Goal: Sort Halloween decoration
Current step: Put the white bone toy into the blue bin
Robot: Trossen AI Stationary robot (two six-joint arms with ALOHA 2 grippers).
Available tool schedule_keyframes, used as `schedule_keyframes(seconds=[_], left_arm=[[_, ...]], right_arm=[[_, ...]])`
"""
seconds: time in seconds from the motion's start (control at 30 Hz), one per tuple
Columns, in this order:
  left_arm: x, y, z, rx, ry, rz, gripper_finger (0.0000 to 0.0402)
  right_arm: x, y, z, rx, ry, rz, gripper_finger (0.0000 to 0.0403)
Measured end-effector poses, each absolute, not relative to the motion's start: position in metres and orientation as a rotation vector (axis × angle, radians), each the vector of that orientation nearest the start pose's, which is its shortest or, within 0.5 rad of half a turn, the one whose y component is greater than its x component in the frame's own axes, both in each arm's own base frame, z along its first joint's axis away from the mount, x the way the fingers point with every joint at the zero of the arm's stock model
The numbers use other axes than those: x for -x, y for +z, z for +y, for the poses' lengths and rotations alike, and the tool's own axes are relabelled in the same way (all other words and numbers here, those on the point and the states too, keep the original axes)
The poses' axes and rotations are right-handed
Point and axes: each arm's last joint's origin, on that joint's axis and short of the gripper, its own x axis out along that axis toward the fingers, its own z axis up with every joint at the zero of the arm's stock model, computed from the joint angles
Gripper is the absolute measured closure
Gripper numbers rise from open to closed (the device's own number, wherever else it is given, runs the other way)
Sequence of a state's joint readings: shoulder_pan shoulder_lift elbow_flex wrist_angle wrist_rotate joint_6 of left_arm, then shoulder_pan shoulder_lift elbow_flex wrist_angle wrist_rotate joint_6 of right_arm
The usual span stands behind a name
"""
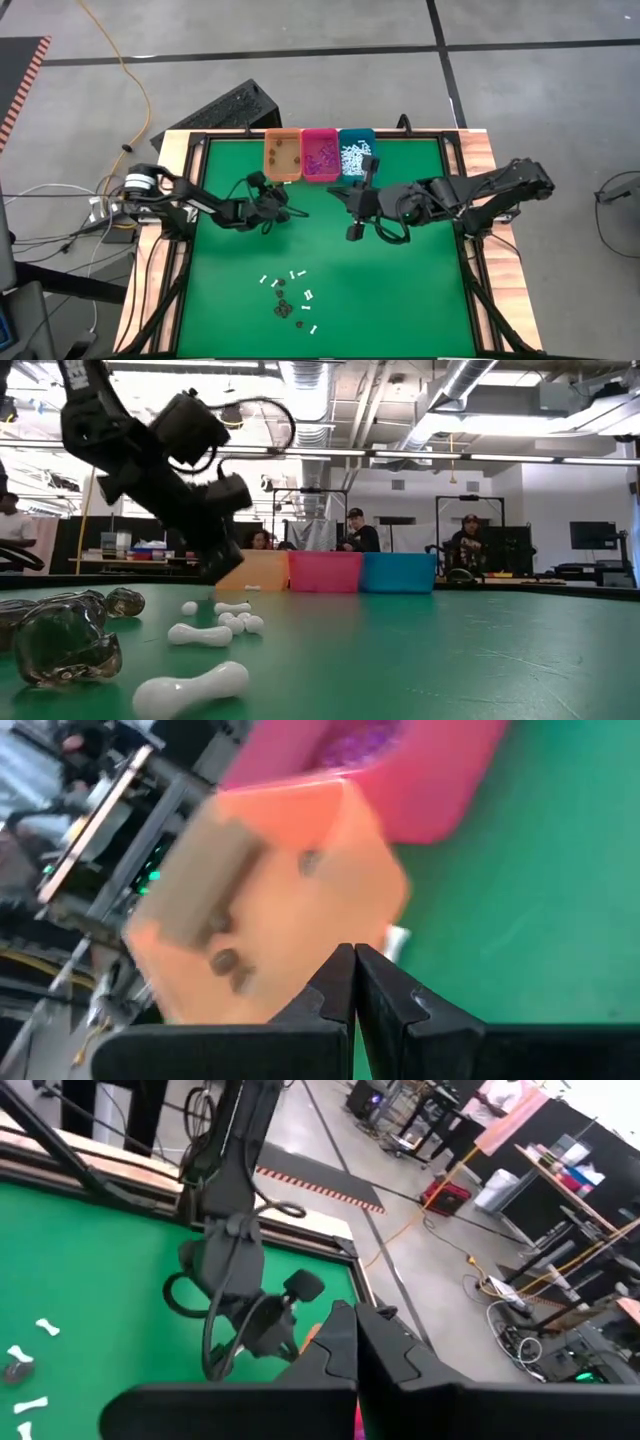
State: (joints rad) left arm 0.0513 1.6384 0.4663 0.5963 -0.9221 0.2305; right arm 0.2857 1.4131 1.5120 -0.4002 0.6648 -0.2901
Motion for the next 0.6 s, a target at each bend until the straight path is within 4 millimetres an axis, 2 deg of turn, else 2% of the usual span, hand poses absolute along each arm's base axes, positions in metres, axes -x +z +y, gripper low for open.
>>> schedule_keyframes(seconds=[0.13,0.33,0.43,0.6], left_arm=[[-0.268,0.102,0.040,-0.486,0.872,0.712,0.0401],[-0.286,0.099,0.053,-0.441,0.923,0.712,0.0401],[-0.286,0.097,0.060,-0.404,0.926,0.742,0.0401],[-0.279,0.088,0.071,-0.246,0.909,0.780,0.0401]], right_arm=[[-0.294,0.421,0.072,0.432,-0.343,0.331,0.0384],[-0.294,0.420,0.072,0.431,-0.342,0.334,0.0384],[-0.293,0.420,0.075,0.433,-0.332,0.333,0.0384],[-0.292,0.420,0.079,0.436,-0.319,0.330,0.0384]])
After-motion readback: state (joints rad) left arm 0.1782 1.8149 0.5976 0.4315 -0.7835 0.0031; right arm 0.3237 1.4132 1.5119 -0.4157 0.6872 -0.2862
